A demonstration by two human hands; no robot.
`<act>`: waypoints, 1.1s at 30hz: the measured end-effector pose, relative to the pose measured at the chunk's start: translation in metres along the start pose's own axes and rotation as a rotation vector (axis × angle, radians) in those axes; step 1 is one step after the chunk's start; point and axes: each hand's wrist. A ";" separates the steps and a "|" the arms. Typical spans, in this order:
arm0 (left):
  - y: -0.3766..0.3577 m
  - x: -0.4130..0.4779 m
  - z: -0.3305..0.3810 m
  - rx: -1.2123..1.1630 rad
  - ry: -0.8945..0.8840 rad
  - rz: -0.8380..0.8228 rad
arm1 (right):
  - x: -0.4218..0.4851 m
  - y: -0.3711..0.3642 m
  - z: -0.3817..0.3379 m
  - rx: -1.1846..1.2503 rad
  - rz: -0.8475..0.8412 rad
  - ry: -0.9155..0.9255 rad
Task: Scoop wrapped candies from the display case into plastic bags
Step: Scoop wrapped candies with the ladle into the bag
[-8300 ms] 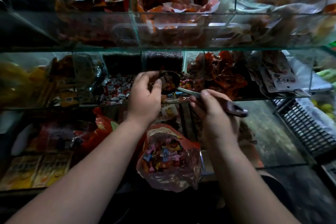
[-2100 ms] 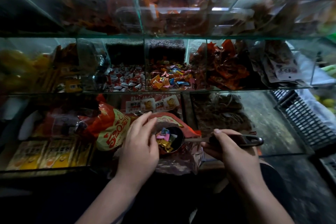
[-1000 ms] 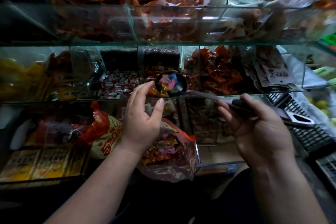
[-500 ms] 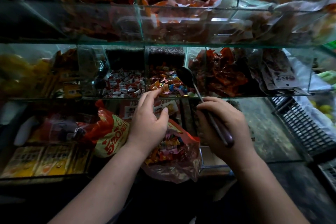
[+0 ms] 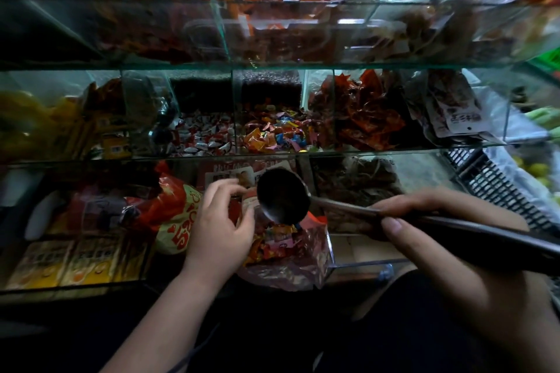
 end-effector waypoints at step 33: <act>-0.014 -0.023 -0.038 0.033 0.175 -0.193 | 0.015 -0.158 0.123 -0.019 -0.254 -0.218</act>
Point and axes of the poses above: each hand's wrist, its own x-axis towards the middle knuckle, its own y-axis out of the back of the hand, z = x × y, and after that the axes turned 4 degrees about y, right-handed
